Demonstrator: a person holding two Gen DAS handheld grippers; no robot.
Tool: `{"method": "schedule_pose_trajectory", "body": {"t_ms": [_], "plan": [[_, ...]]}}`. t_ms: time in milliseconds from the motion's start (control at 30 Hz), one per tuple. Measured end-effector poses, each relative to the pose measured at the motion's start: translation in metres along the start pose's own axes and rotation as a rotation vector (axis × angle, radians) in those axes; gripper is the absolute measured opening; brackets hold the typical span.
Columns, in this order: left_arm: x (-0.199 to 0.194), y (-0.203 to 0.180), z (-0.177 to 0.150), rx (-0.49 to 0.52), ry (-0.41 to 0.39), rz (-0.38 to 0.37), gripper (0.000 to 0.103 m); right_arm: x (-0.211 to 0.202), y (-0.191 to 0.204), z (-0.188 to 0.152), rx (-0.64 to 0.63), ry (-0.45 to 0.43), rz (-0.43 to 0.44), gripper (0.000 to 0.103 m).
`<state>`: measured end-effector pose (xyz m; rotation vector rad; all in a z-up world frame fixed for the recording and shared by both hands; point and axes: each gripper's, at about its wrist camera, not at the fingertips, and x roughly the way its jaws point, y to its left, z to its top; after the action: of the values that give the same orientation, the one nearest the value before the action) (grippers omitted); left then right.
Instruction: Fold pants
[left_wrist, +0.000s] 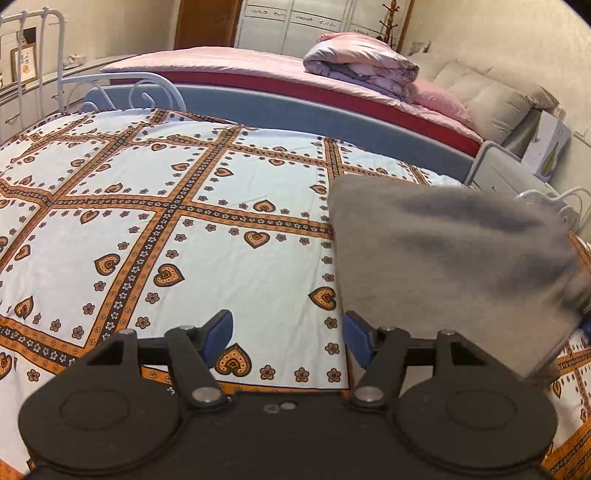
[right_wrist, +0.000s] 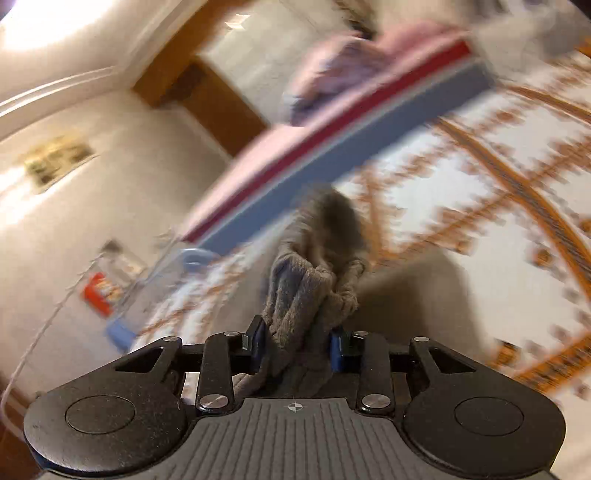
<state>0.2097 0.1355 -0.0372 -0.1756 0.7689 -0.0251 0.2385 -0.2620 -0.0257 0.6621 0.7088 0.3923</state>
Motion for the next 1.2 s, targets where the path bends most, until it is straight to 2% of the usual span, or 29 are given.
{"method": "schedule_pose_trajectory", "body": {"t_ms": [33,67,100,167,300,400,533,600,667,900,1033,1200], "plan": [[0.001,-0.001,0.0,0.006,0.003,0.0,0.058,0.009,-0.015,-0.001,0.041,0.06,-0.065,0.035],[0.001,-0.002,-0.001,0.01,0.005,0.003,0.059,0.026,-0.035,-0.004,0.097,0.171,-0.131,0.036],[0.002,-0.003,-0.001,0.01,0.006,0.004,0.059,0.031,-0.048,-0.006,0.145,0.196,-0.14,0.036],[0.001,-0.004,-0.001,0.011,0.003,0.0,0.062,0.025,-0.055,-0.004,0.187,0.147,-0.088,0.036],[0.006,-0.011,-0.003,0.046,0.023,-0.008,0.064,0.018,-0.039,-0.008,0.069,0.104,-0.101,0.037],[0.01,-0.016,-0.006,0.083,0.042,-0.001,0.064,0.027,-0.045,-0.011,0.074,0.141,-0.129,0.037],[0.011,-0.016,-0.007,0.08,0.043,-0.005,0.065,0.014,-0.045,-0.001,0.059,0.088,-0.137,0.037],[0.011,-0.015,-0.006,0.073,0.045,-0.011,0.065,0.013,-0.053,-0.001,0.092,0.098,-0.136,0.037],[0.009,-0.016,-0.006,0.078,0.042,-0.013,0.065,0.015,-0.055,-0.003,0.104,0.154,-0.119,0.039],[-0.006,-0.018,-0.024,0.168,0.051,0.028,0.066,0.007,-0.048,-0.005,0.061,0.146,-0.106,0.039],[-0.014,-0.012,-0.024,0.128,0.035,0.048,0.066,0.007,-0.037,-0.007,0.051,0.134,-0.119,0.041],[-0.022,-0.012,-0.022,0.105,0.003,0.037,0.066,0.01,-0.039,-0.009,0.069,0.142,-0.14,0.041]]}}
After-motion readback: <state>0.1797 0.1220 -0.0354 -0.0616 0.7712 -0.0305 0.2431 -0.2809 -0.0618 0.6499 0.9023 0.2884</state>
